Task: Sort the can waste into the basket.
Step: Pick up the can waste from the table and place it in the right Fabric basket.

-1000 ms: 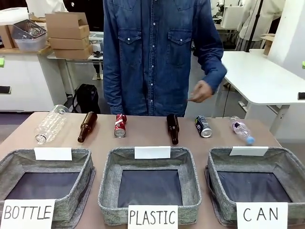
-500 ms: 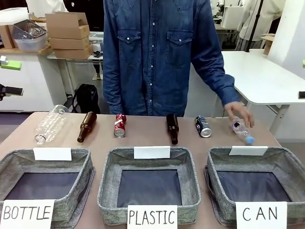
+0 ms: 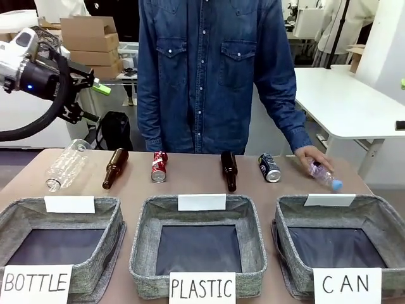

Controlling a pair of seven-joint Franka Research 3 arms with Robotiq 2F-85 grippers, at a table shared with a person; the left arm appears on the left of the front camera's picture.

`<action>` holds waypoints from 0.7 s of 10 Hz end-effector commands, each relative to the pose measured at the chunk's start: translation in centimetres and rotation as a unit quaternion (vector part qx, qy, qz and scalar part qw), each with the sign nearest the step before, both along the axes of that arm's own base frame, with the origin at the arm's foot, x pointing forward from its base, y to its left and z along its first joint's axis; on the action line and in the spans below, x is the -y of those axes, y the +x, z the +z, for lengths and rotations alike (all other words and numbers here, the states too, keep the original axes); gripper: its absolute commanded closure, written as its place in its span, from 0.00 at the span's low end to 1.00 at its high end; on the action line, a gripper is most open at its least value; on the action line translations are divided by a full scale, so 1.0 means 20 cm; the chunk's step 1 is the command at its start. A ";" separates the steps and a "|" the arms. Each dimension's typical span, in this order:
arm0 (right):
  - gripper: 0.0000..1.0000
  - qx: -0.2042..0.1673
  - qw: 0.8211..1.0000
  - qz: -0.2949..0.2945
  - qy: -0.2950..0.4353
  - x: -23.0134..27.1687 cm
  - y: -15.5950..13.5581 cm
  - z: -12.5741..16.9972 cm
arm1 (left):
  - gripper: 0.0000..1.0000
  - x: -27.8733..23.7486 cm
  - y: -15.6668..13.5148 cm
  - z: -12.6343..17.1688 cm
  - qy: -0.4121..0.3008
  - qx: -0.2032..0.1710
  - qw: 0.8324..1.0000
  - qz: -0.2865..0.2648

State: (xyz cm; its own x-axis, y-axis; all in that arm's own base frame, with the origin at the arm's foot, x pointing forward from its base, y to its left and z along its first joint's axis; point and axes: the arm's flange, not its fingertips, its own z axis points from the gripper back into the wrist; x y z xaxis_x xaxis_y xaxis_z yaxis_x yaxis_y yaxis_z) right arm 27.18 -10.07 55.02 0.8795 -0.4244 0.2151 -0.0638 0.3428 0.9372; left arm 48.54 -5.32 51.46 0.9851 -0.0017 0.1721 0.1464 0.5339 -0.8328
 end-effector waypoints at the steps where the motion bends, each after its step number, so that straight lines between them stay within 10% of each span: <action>1: 0.00 0.017 1.000 0.004 0.002 0.00 0.02 0.00 | 0.00 -0.05 -0.06 0.04 -0.018 0.031 0.999 0.010; 3: 0.00 0.017 1.000 0.004 0.002 0.00 0.02 0.00 | 0.00 0.00 0.01 -0.01 0.002 -0.003 1.000 0.000; 7: 0.00 0.017 1.000 0.004 0.002 0.00 0.02 0.00 | 0.00 0.29 0.08 -0.14 0.119 0.074 0.988 0.066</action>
State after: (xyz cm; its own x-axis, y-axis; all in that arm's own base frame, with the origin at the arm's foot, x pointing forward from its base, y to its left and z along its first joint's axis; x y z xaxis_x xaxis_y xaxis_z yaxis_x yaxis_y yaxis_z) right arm 27.21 -10.05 54.98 0.8800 -0.4232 0.2157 -0.0643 0.3438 0.9368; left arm 49.69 -9.48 49.46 0.9554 0.0596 0.2892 0.1779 0.6655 -0.7249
